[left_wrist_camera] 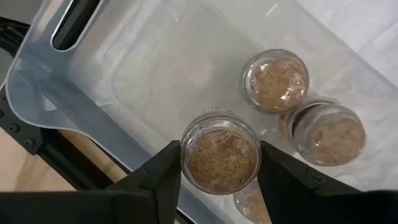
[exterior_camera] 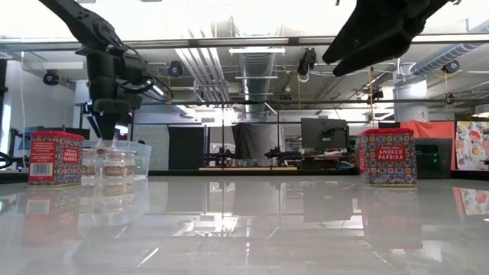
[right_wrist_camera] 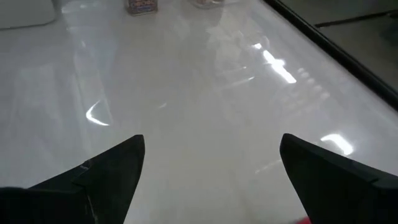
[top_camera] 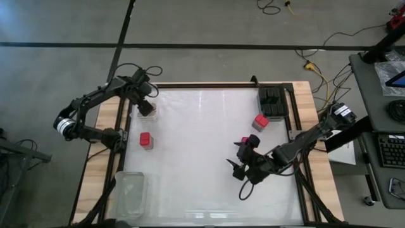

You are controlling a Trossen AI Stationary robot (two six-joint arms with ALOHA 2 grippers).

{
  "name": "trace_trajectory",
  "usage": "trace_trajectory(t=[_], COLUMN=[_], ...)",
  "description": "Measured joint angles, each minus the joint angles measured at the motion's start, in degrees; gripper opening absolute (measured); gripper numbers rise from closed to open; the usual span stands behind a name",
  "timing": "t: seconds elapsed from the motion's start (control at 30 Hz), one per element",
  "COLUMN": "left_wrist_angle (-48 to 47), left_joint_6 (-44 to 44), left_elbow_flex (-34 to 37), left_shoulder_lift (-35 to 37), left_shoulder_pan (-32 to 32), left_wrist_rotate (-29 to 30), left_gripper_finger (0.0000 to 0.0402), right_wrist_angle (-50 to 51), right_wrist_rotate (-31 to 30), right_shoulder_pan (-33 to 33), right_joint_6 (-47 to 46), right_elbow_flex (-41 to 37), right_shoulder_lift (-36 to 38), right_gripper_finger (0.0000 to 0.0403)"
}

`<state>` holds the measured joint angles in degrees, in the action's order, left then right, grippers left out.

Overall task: Sort spices by type
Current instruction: Put the brown seasoning bottle into the transparent bin

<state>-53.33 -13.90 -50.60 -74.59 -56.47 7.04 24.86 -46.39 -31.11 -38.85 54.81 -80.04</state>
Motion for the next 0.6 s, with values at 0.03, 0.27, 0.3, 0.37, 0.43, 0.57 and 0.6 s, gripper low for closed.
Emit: trace_trajectory(t=[0.03, 0.27, 0.3, 0.37, 0.43, 0.57, 0.6], left_wrist_angle=[0.15, 2.06, 2.34, 2.40, 2.73, 3.84, 3.91], left_joint_6=[0.01, 0.03, 0.04, 0.08, 0.34, 0.35, 0.25], left_elbow_flex=[0.00, 0.01, 0.01, 0.00, -0.01, 0.03, 0.07], left_shoulder_lift=[-0.31, -2.58, -2.89, -3.24, -3.82, -4.97, -5.53], left_shoulder_pan=[-0.02, -0.88, -0.97, -1.07, -1.10, -1.43, -1.57], left_wrist_rotate=[0.04, 0.14, 0.15, 0.16, 0.14, 0.12, 0.13], left_gripper_finger=[0.0162, 0.0162, 0.0162, 0.0162, 0.0162, 0.0162, 0.0162], right_wrist_angle=[-0.06, -0.11, -0.16, -0.27, -0.17, -0.09, 0.00], right_wrist_rotate=[0.06, 0.09, 0.09, 0.07, 0.09, 0.12, 0.13], right_shoulder_pan=[-0.27, -1.98, -2.17, -2.52, -2.84, -2.93, -2.92], right_joint_6=[-0.53, -1.77, -1.81, -2.23, -2.92, -4.10, -4.15], right_elbow_flex=[0.00, 0.00, 0.00, 0.00, 0.00, -0.08, -0.11], right_shoulder_lift=[-0.14, -0.30, -0.30, -0.34, -0.37, -0.71, -0.71], right_gripper_finger=[0.0364, 0.0364, 0.0364, 0.0364, 0.0364, 0.0364, 0.0364])
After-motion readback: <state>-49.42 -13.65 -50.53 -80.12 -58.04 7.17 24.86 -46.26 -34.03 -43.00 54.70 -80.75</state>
